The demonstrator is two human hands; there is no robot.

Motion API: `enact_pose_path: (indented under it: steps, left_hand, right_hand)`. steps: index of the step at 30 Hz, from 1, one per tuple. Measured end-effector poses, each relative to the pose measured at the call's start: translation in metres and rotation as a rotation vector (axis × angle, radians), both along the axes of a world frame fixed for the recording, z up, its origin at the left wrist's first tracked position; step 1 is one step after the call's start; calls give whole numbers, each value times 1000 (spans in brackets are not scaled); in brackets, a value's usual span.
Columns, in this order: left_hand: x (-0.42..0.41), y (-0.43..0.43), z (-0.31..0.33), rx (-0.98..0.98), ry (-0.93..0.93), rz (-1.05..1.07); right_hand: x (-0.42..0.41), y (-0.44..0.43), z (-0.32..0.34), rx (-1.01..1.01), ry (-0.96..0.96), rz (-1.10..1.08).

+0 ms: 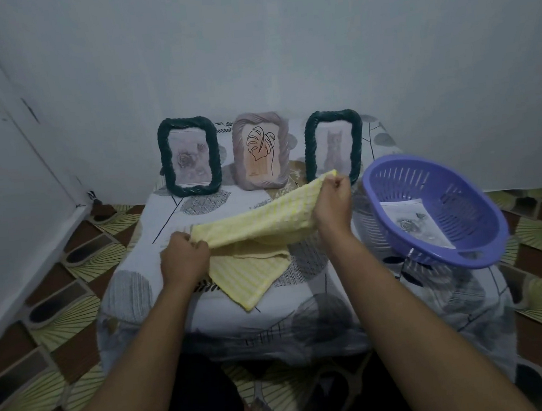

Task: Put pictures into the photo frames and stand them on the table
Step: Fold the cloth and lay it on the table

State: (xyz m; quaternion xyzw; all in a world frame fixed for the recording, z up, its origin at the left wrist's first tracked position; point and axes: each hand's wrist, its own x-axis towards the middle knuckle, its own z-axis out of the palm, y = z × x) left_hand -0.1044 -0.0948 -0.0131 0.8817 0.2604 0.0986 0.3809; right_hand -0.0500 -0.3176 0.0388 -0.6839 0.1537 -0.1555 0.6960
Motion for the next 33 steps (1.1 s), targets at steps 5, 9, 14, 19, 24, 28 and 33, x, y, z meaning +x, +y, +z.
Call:
enact_pose_path:
  steps: [5,9,14,19,24,28,33]
  left_hand:
    - [1,-12,10,-293,-220,-109]
    - [5,-24,27,-795,-276,-34]
    - [12,-25,37,-1042,-349,-4]
    - [14,-17,41,-1262,-328,31]
    - [15,-9,41,-1311,-309,28]
    - [15,-1,41,-1285,-328,44]
    - [16,7,40,-1249,-375,73]
  right_hand:
    - [0,-19,-14,310,43,72]
    - [-6,-32,-26,450,108,292]
    - [-9,-31,-35,400,254,441]
    - [1,-26,-29,663,197,301]
    - [-14,-23,-32,646,282,441]
    - [-23,-22,-41,594,290,553]
    - [-26,-20,-37,653,200,556]
